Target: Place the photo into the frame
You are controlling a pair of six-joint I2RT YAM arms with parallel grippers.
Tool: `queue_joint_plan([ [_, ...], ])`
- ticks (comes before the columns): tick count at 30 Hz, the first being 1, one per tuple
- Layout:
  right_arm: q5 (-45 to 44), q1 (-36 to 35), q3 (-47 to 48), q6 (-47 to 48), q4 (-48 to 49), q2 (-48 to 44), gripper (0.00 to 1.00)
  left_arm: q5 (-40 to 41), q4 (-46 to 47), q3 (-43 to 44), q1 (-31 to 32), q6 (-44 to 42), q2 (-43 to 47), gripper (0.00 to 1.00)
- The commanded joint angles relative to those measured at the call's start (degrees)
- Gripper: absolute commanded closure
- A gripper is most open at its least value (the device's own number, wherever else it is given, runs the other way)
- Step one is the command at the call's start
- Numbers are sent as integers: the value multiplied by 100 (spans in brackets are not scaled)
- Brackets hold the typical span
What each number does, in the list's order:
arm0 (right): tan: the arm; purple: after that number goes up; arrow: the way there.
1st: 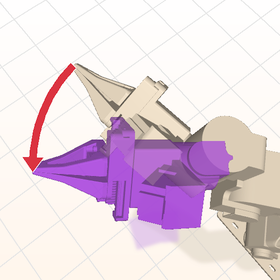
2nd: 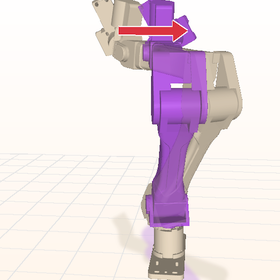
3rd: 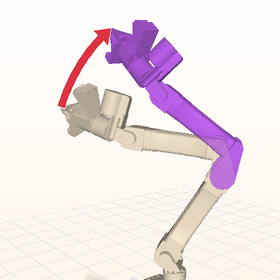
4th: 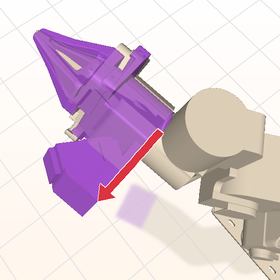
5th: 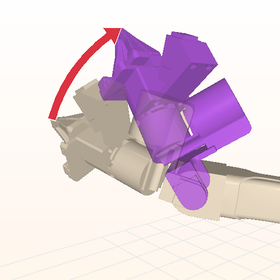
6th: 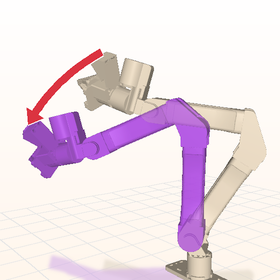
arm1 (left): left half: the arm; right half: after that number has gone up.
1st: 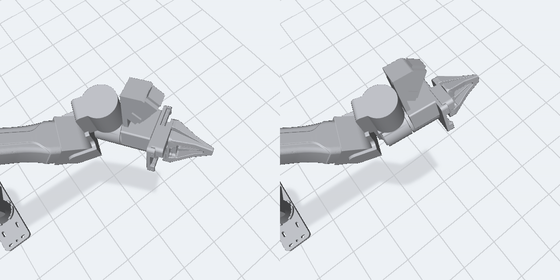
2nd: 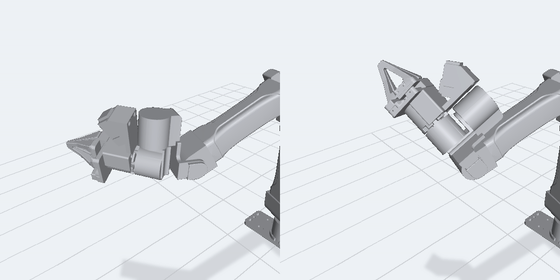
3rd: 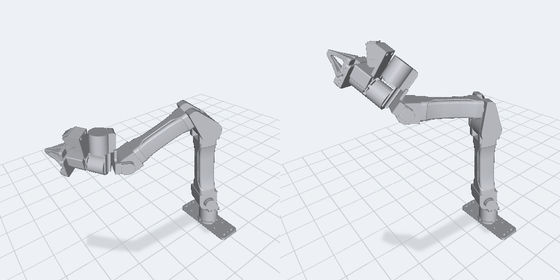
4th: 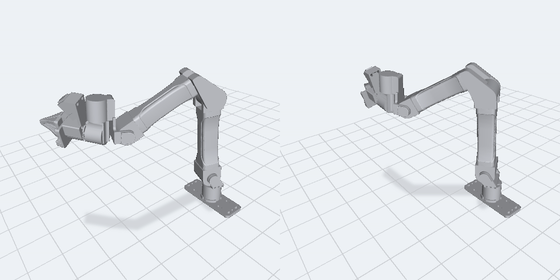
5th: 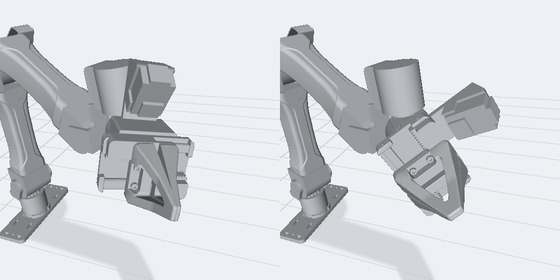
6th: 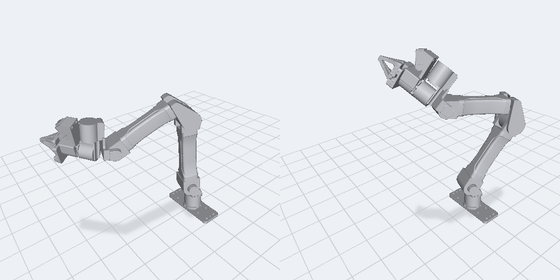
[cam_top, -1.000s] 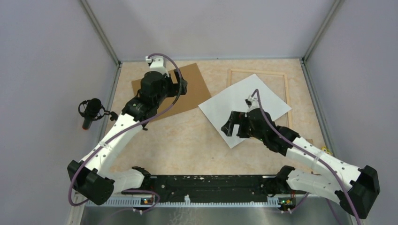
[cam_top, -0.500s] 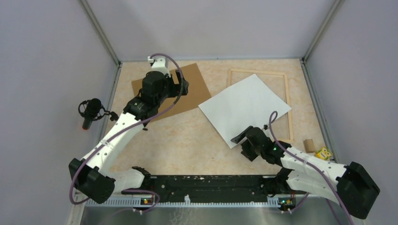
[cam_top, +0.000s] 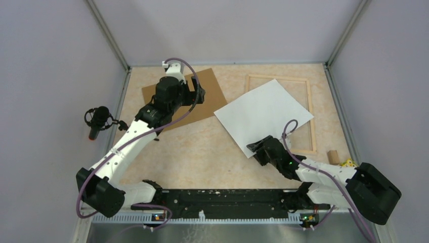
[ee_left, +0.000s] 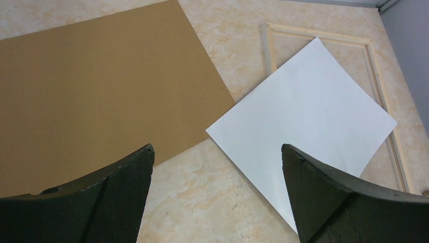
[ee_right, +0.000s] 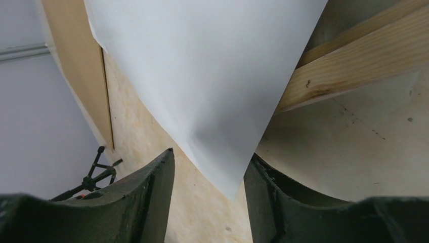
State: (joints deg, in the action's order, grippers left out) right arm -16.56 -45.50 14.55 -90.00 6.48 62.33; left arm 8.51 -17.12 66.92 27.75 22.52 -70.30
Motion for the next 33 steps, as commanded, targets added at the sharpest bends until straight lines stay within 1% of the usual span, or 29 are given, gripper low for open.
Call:
queue_joint_plan([
  [1, -459, 32, 156, 207, 110, -275, 51, -47, 236, -21, -24, 28, -2, 2],
  [5, -663, 31, 458, 265, -607, -536, 54, -131, 236, -12, -26, 55, -17, 2],
  [9, -741, 32, 339, 30, -550, -598, 62, -149, 232, -13, -24, 68, -13, 2],
  [12, -811, 32, 279, -16, -427, -623, 74, -138, 240, -21, -24, 66, 7, 2],
  [15, -973, 32, 364, 150, -550, -680, 88, -169, 237, -21, -24, 68, -14, 2],
  [16, -1038, 43, 467, 290, -723, -696, 95, -180, 246, -29, -24, 75, -27, 2],
  [17, -1079, 70, 633, 417, -1041, -691, 100, -190, 253, -37, -24, 72, -33, 2],
  [18, -1119, 95, 785, 591, -1416, -685, 100, -192, 261, -42, -28, 72, -42, 2],
  [19, -1140, 120, 946, 817, -1796, -697, 100, -192, 254, -49, -24, 71, -45, 2],
  [22, -1254, 212, 1383, 1845, -2488, -832, 100, -169, 271, -63, -28, 55, 2, 2],
  [24, -1273, 298, 1648, 2584, -2797, -957, 100, -153, 273, -65, -25, 50, 8, 2],
  [28, -626, 810, 2555, 4549, -3623, -958, 100, -284, 277, -49, -26, 96, -42, 2],
  [30, -132, 1109, 3020, 5305, -4093, -789, 100, -351, 287, -58, -24, 118, -46, 2],
  [33, 424, 1581, 3683, 6106, -4832, -315, 100, -368, 293, -64, -25, 129, -24, 2],
])
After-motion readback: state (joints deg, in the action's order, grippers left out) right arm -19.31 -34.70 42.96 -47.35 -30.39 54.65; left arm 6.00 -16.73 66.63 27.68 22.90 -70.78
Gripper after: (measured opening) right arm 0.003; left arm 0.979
